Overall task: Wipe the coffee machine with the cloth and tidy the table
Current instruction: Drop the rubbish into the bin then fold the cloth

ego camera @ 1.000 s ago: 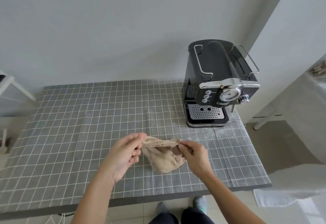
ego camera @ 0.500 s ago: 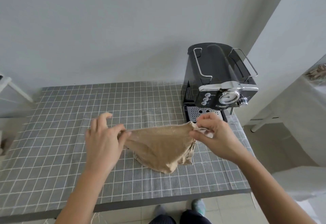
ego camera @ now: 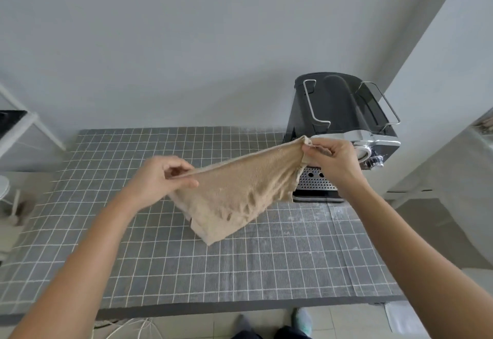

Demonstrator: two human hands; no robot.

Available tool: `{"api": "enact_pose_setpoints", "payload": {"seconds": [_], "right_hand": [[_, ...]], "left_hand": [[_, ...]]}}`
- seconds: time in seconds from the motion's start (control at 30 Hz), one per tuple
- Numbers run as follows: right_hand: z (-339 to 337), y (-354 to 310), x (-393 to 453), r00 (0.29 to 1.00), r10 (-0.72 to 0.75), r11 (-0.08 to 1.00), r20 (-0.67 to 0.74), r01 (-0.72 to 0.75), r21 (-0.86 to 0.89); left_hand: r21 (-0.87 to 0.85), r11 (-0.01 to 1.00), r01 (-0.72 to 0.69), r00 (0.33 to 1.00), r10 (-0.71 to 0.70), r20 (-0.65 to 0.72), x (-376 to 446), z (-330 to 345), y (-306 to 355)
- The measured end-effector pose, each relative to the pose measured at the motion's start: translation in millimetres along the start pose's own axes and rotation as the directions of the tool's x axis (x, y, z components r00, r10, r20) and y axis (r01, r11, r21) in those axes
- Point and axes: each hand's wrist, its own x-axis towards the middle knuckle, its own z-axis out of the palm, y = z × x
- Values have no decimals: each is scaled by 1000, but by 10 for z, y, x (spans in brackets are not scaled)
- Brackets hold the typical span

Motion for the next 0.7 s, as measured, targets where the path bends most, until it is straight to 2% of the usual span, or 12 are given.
{"api": "enact_pose_setpoints", "payload": {"seconds": [0.1,0.17,0.23,0.3,0.4,0.5,0.6,0.7], "right_hand": [[-64,-91,104,998,-41,999,-39,41,6],[-121,-145,81,996,-87,996,-22,87,36],[-167,-168,-25,989,-144,987,34,142,73],[-227,-103,-172,977,-179,981,113,168,94],[-325,241,-479,951,-45,999,306,36,33],[-338,801,-815,842,166,983,513,-100,-154],[-282,1282,-1117,708,330,938,625,-171,-302],[-177,1561,-1324,608,429,901,668,-233,-366]], "left_hand": [[14,998,-58,989,59,-135,76,-267,-24],[-83,992,-98,972,78,-220,14,-360,18],[-210,969,-132,964,77,-255,-140,-340,100],[-274,956,-108,970,41,-238,-347,-251,131],[-300,954,10,990,-52,-133,-671,-29,-9],[-278,941,194,981,-182,69,-997,301,-359],[-257,888,380,907,-303,292,-1294,656,-723],[-190,858,478,817,-354,456,-1467,860,-1025]]}}
